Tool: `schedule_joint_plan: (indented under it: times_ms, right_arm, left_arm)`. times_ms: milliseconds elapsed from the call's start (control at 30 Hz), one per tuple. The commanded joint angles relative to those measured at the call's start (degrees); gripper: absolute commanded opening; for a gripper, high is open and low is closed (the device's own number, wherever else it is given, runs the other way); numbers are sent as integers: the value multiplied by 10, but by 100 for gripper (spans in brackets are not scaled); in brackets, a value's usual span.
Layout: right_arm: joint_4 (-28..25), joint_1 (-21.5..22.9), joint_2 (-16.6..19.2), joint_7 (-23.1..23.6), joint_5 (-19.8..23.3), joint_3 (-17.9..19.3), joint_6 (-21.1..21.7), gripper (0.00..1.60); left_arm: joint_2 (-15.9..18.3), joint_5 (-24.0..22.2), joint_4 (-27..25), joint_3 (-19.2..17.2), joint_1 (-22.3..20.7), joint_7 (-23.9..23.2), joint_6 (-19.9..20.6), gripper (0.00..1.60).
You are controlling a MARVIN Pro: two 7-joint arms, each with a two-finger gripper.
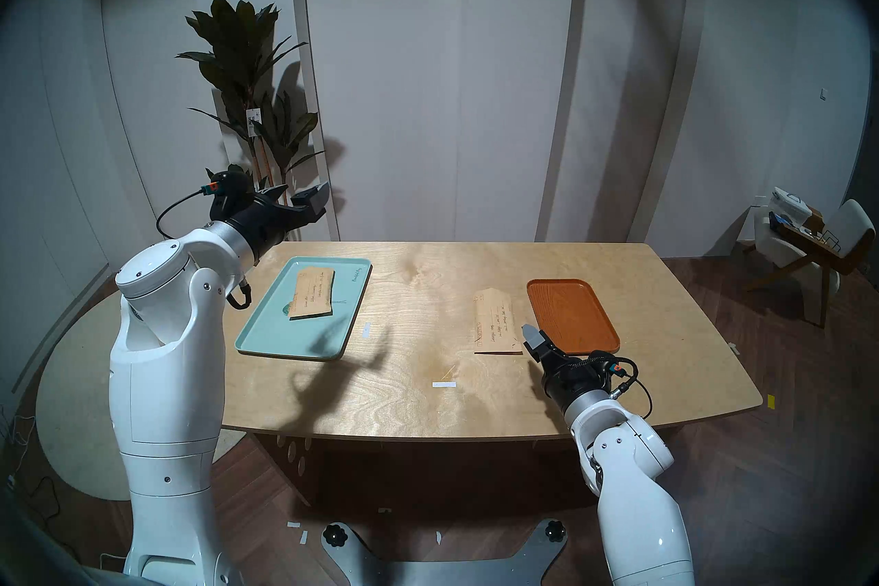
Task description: Sort the mail into the trays, one tray per recipient
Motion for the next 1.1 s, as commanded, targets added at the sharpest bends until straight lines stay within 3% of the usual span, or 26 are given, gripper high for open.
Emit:
schedule_joint_plan:
  times_ms: [0,567,1067]
  right_arm:
    - [6,23,-1,1,10,-3,-5,160]
    - [39,49,1,-16,33,-18,-3,160]
    - [60,42,-1,-36,124,-3,3,160]
  left_arm:
    - [2,-2,-13,2,-14,-3,-6,160]
    - [5,-5,-13,3,-13,-1,-7,160]
    - [6,-7,-13,4,-13,0,-8,160]
